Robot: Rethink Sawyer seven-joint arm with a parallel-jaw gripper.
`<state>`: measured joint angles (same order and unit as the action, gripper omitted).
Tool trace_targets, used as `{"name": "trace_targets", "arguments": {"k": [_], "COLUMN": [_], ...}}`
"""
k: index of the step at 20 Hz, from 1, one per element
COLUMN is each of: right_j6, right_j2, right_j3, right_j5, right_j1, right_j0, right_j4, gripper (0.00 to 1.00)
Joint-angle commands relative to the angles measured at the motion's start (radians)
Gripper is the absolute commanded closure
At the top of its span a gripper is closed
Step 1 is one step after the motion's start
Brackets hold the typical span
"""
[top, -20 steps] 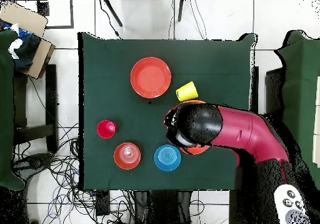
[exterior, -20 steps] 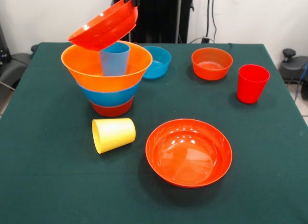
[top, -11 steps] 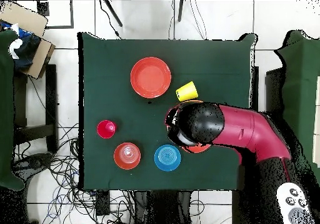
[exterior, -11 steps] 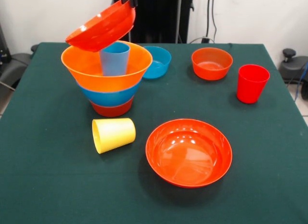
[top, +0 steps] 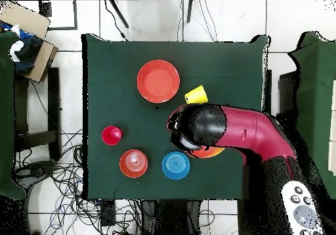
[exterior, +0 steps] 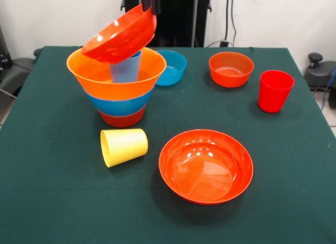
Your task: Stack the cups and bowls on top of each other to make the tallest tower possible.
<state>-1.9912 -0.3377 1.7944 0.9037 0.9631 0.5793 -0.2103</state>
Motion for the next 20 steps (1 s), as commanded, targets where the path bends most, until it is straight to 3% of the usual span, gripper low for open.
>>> {"name": "trace_targets", "arguments": {"k": [1,20], "right_j6": [0.113,0.101], "right_j2": [-0.070,-0.071], "right_j3": [-0.027,-0.011], "right_j5": [-0.005,-0.077], "right_j1": [-0.073,-0.123], "right_j0": [-0.033,-0.023], "right_j4": [-0.067,-0.082], "gripper": [1.00,1.00]}}
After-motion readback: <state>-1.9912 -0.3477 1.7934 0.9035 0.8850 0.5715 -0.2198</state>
